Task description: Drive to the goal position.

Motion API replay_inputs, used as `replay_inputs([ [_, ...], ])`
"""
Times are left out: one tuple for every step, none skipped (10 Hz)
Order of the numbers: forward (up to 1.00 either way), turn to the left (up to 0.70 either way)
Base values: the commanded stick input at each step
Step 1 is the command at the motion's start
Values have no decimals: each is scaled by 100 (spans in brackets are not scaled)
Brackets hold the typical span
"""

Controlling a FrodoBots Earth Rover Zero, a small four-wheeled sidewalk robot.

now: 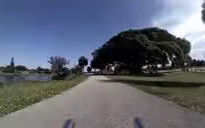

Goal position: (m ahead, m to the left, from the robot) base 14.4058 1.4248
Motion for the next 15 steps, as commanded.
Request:
replay_inputs([
  [85,0],
  [85,0],
  [85,0],
  [85,0],
  [85,0],
  [85,0],
  [85,0],
  [85,0],
  [85,0],
  [85,0],
  [85,0],
  [85,0],
  [85,0],
  [85,0],
  [85,0],
])
